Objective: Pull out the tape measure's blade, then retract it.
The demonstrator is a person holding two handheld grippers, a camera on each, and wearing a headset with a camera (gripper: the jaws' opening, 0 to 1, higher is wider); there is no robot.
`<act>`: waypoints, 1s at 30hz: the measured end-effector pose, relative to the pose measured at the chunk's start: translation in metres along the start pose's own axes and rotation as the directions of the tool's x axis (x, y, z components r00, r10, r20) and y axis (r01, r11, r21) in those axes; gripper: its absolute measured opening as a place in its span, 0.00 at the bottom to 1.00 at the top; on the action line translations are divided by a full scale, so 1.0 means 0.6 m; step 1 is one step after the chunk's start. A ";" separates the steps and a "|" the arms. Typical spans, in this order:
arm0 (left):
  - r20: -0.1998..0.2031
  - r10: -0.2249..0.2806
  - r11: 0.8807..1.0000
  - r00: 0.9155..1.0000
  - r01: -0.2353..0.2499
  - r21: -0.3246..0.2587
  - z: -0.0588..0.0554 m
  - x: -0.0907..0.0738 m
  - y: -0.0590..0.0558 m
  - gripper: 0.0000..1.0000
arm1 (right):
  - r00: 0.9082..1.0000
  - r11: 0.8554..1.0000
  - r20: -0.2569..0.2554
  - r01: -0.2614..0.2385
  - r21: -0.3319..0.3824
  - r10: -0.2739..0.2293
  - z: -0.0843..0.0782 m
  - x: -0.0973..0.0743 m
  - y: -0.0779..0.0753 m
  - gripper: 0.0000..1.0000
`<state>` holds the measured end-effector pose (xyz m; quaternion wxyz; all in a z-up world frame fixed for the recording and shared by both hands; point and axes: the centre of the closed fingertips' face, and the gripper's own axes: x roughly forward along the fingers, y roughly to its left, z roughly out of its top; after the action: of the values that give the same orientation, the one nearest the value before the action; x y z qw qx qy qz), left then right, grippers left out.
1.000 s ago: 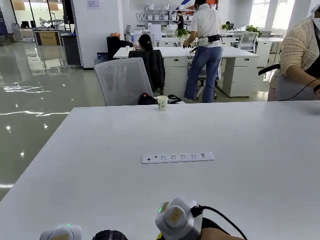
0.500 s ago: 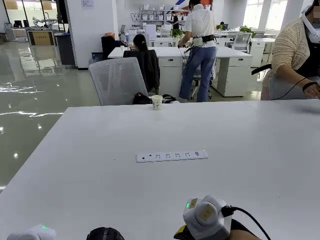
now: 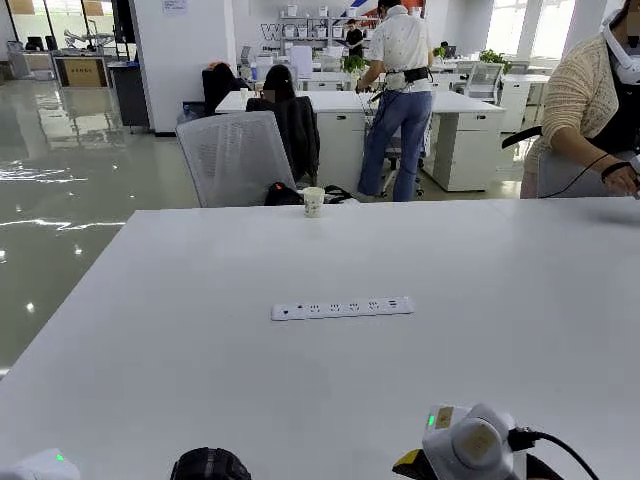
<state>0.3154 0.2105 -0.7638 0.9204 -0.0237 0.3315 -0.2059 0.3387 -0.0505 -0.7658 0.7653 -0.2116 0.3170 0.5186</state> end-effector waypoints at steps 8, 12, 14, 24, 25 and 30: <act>-0.012 0.013 0.998 1.000 -0.013 0.058 -0.008 -0.028 0.020 0.99 | 0.999 0.999 0.003 0.037 0.040 -0.037 -0.033 -0.031 -0.012 0.61; -0.013 0.009 0.998 1.000 -0.008 0.062 -0.008 -0.042 0.022 0.99 | 0.999 0.997 0.015 0.045 0.056 -0.046 -0.046 -0.048 -0.013 0.66; -0.014 0.010 0.998 1.000 -0.009 0.062 -0.008 -0.049 0.024 0.99 | 0.998 0.995 0.038 0.041 0.090 -0.044 -0.048 -0.060 -0.014 0.68; -0.004 0.023 0.998 1.000 -0.023 0.061 -0.002 -0.070 0.042 0.99 | 0.996 0.991 0.031 0.076 0.112 -0.079 -0.087 -0.106 -0.041 0.77; -0.007 0.024 0.998 1.000 -0.023 0.063 -0.002 -0.071 0.044 0.99 | 0.996 0.991 0.028 0.080 0.110 -0.084 -0.092 -0.113 -0.042 0.77; -0.014 0.019 0.997 1.000 -0.018 0.079 -0.004 -0.076 0.046 0.99 | 0.995 0.987 0.022 0.099 0.130 -0.102 -0.114 -0.144 -0.051 0.81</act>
<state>0.2924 0.2537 -0.7433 0.9200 0.0174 0.3302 -0.2103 0.3263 -0.1635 -0.7538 0.8070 -0.1701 0.3279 0.4608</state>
